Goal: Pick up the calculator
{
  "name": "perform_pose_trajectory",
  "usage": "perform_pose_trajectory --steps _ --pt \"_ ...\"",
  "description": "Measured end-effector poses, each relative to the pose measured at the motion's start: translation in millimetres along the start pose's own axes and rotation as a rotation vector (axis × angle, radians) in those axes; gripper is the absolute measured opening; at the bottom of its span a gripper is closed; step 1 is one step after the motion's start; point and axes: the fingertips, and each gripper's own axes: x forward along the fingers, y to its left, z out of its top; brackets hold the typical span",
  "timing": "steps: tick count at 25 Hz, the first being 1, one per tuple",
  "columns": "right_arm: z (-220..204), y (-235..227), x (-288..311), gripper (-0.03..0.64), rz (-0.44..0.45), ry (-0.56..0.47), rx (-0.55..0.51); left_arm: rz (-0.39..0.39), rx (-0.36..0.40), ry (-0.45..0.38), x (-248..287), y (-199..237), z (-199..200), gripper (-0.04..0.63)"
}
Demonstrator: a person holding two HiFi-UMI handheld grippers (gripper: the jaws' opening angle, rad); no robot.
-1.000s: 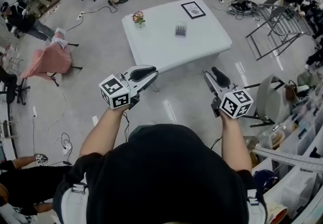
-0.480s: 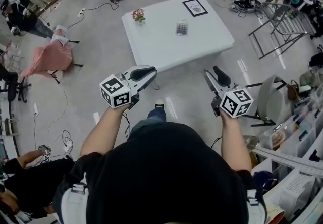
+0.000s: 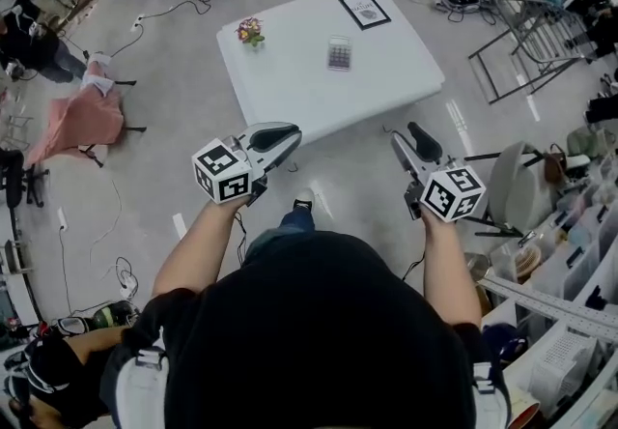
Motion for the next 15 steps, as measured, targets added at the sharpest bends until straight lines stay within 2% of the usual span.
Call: perform_pose_trajectory --steps 5,15 --pt "3 -14 29 0.204 -0.019 0.013 0.027 -0.027 -0.020 0.028 17 38 -1 0.055" --pt "26 -26 88 0.206 -0.060 0.017 0.043 -0.077 -0.037 0.022 30 108 18 0.051"
